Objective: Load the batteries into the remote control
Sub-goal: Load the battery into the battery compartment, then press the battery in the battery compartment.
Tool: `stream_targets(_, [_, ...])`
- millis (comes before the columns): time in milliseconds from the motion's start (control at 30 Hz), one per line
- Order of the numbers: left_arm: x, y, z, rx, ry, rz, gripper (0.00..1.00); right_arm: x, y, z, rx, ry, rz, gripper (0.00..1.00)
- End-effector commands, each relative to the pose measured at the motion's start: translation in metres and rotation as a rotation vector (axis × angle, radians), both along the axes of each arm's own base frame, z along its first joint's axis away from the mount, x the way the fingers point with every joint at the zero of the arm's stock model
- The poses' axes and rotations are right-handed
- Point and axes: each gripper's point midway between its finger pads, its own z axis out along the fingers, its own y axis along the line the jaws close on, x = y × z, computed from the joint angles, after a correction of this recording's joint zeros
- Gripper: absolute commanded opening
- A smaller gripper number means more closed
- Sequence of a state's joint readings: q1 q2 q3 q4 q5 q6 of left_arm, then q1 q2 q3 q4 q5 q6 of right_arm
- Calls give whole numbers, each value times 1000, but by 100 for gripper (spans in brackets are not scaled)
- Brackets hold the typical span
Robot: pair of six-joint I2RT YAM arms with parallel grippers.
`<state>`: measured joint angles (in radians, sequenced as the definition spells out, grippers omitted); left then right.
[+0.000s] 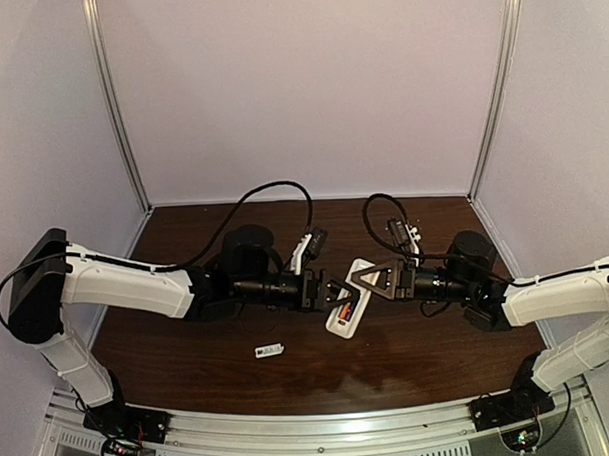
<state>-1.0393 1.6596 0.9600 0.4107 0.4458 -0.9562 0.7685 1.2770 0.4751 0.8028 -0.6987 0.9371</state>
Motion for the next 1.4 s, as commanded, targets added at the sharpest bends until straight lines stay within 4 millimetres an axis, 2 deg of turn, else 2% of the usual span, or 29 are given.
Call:
stream_targets(0, [12,2,29,-67,-37,43,64,-2,6,19,38,-52,22,0])
stream_targets(233, [12,6,8,20,-43,45,53,-3,5,26,49,-62,19,0])
stream_targets(333, [10,8,1,54,-53,39,52,-3,5,31,62,-62,24,0])
stream_targets(433, [8,9,-5,84,-67,31,51,-4,6,35,74,-54,32,0])
stream_targets(900, [0,6,-11,85,-72,-18,57,-4,6,36,84,-48,38,0])
stream_targets(1367, [3,11,-28,159,-87,-6,53,-5,6,44,114,-43,46,0])
